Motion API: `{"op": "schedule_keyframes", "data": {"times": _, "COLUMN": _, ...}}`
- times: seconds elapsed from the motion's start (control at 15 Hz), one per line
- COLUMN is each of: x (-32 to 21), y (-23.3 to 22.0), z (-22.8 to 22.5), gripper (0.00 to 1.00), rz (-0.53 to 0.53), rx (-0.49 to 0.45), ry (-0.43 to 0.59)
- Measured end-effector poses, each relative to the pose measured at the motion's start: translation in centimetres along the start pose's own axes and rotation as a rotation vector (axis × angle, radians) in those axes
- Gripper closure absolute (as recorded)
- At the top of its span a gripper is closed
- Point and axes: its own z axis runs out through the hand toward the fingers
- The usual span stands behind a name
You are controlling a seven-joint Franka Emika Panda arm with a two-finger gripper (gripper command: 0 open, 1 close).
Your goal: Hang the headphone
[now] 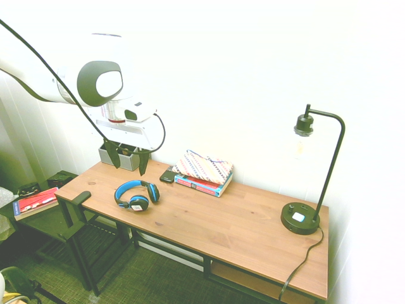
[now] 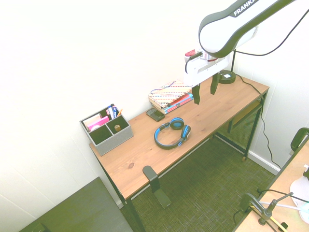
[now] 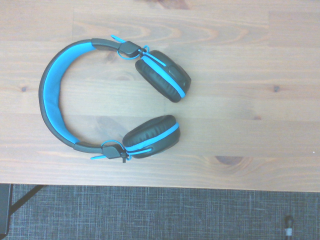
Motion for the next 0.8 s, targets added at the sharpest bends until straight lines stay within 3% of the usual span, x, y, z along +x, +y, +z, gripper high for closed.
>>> {"op": "schedule_keyframes", "data": {"times": 0.27, "x": -1.0, "y": -0.9, "z": 0.3, "gripper": 0.00, "rz": -0.001, "rx": -0.003, "ry": -0.005}}
{"op": "schedule_keyframes", "data": {"times": 0.6, "x": -8.5, "y": -7.2, "z": 3.2, "gripper": 0.00, "rz": 0.024, "rx": 0.037, "ry": 0.032}}
{"op": "schedule_keyframes", "data": {"times": 0.8, "x": -9.9, "y": -10.9, "z": 6.9, "gripper": 0.00, "rz": 0.030, "rx": 0.052, "ry": 0.050}}
